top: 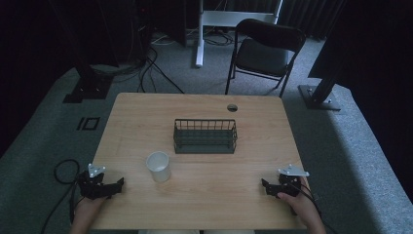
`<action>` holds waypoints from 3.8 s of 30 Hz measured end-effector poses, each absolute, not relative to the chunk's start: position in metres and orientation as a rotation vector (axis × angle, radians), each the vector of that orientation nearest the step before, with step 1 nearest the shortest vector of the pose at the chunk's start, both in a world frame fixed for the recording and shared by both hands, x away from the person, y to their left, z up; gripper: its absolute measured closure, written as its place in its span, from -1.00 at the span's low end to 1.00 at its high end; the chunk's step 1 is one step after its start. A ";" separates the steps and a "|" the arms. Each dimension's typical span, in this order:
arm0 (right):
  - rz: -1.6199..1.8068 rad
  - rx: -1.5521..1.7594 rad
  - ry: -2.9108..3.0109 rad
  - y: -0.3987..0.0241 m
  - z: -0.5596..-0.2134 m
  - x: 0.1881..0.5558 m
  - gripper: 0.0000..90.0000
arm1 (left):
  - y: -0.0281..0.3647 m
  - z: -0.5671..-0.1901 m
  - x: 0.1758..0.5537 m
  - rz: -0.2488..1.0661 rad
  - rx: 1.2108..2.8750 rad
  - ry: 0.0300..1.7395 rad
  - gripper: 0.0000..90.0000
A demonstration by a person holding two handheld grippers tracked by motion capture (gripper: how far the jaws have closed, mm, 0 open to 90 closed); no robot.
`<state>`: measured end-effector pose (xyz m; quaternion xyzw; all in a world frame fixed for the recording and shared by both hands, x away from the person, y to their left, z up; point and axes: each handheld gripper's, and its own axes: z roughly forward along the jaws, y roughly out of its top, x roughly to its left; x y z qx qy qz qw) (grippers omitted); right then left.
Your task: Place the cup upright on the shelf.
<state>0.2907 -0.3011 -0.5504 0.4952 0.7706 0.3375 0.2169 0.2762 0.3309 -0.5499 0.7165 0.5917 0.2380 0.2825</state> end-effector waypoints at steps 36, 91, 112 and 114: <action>1.113 1.150 2.241 -0.237 -0.516 0.304 -0.72 | 0.331 -0.550 0.276 0.637 1.919 1.585 -0.98; 1.336 0.769 2.448 -0.095 -0.514 0.312 -0.72 | 0.331 -0.550 0.276 0.637 1.918 1.584 -0.98; 1.404 0.658 2.486 -0.049 -0.513 0.314 -0.72 | 0.331 -0.550 0.276 0.637 1.918 1.584 -0.98; 1.402 0.647 2.493 -0.044 -0.513 0.315 -0.72 | 0.331 -0.550 0.276 0.637 1.917 1.585 -0.98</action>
